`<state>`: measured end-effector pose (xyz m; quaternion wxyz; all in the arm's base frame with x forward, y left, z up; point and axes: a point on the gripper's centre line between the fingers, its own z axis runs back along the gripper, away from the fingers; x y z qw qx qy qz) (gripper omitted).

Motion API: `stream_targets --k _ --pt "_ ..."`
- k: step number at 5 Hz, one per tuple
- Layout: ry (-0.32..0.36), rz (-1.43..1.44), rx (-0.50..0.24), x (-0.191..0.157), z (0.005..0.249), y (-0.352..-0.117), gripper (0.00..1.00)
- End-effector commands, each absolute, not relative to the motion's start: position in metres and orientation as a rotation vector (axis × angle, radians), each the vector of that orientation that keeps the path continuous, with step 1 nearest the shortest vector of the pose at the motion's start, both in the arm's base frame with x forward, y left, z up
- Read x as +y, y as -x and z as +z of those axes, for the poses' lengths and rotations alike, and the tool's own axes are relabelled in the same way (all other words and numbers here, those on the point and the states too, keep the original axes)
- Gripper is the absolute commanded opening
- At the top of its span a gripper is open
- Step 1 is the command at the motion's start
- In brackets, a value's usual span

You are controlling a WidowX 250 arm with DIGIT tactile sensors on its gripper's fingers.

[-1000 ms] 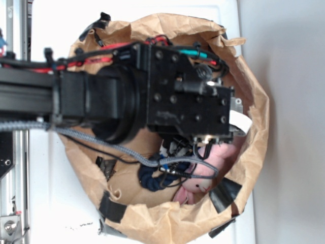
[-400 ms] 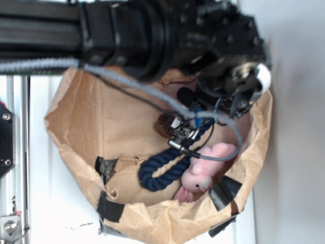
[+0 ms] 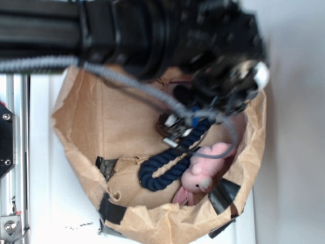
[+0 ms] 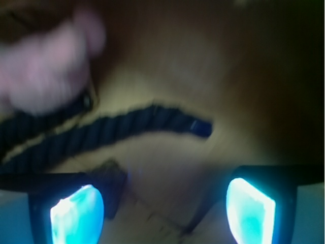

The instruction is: Grab the rock.

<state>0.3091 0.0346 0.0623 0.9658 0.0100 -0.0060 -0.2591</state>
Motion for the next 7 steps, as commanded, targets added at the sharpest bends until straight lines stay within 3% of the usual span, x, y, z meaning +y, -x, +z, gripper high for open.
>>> stream_targets --k 1,5,7 --pt "-0.11 -0.355 -0.018 0.016 0.072 -0.306 1.0" --pt "-0.016 -0.411 -0.06 0.027 0.092 -0.276 1.0" --pt "0.022 -0.435 -0.074 0.034 0.066 -0.27 1.0"
